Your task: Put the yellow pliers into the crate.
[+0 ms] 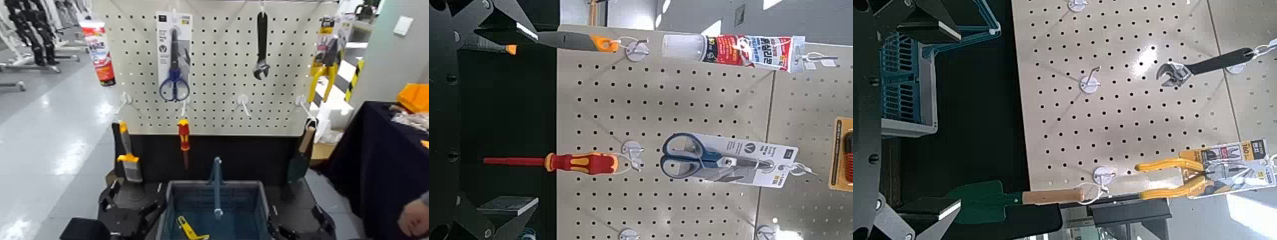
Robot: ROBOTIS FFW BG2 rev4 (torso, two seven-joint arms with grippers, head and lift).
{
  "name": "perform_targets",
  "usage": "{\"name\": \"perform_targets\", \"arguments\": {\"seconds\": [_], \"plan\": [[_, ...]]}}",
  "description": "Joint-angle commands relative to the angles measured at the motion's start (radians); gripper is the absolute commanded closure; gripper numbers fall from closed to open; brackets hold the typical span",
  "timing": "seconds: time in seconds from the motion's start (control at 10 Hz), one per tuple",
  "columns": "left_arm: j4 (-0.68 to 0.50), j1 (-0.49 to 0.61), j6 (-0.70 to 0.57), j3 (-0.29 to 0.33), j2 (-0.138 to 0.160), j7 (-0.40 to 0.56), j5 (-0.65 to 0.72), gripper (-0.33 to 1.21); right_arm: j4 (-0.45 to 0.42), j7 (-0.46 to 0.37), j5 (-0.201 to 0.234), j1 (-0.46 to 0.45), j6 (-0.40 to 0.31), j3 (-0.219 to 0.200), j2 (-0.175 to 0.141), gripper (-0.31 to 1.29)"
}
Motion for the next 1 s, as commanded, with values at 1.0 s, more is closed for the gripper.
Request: {"name": "perform_targets", "arguments": {"seconds": [1.0], "plan": [[-0.002,0.0,0.008,0.002,0.0,-0.008,0.002,0.16,-0.023,0.087,-0.007,-0.065,0.027,-0.1,0.004,0.15]]}}
